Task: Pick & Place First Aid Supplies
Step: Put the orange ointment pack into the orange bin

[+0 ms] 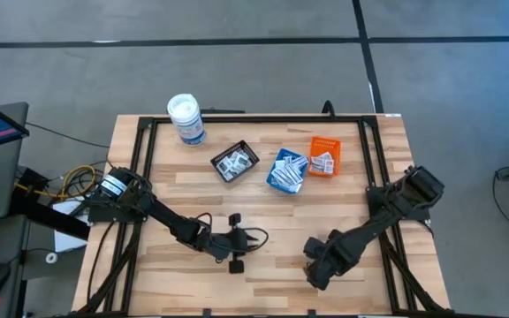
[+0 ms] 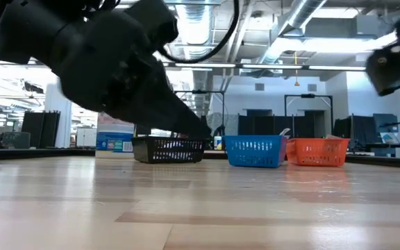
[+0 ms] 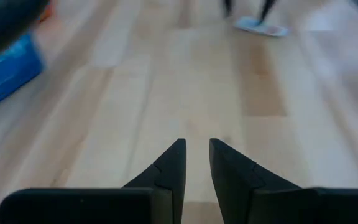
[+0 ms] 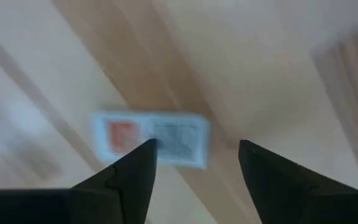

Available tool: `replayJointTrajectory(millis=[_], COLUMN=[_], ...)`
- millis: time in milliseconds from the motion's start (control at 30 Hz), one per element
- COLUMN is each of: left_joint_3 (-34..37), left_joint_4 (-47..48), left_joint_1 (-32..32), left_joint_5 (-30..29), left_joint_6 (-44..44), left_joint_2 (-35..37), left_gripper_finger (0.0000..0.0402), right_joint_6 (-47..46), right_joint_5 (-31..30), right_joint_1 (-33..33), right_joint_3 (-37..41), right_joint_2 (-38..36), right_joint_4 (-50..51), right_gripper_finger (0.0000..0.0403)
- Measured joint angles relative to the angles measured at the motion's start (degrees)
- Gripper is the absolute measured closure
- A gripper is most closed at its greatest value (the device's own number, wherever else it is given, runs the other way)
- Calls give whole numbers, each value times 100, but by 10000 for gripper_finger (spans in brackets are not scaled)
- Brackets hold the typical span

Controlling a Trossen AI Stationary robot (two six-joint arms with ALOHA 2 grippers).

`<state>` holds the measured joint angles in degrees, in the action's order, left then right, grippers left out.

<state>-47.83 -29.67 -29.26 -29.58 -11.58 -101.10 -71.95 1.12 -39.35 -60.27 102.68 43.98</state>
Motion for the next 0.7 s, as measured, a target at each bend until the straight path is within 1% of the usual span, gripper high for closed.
replayJointTrajectory(millis=[133, 233, 333, 433, 600, 700], left_joint_3=[-2, -1, -2, -2, -2, -2], left_joint_4=[-299, -470, -508, -483, -488, -490], left_joint_1=[-46, -92, -111, -151, -168, -166], left_joint_5=[555, 590, 585, 588, 588, 588], left_joint_6=[471, 534, 506, 504, 495, 494], left_joint_2=[28, 86, 161, 166, 175, 175], left_gripper_finger=[330, 330, 330, 330, 330, 330], right_joint_6=[-16, -15, -15, -15, -6, 151], right_joint_5=[240, 215, 151, 140, 158, 158], right_joint_1=[55, 41, 36, 37, 39, 39], right_joint_3=[-43, -36, -30, -22, -13, -20], right_joint_2=[149, 153, 146, 146, 146, 144], right_joint_4=[-175, -183, -162, -133, -97, -81], right_gripper_finger=[183, 191, 209, 246, 332, 372])
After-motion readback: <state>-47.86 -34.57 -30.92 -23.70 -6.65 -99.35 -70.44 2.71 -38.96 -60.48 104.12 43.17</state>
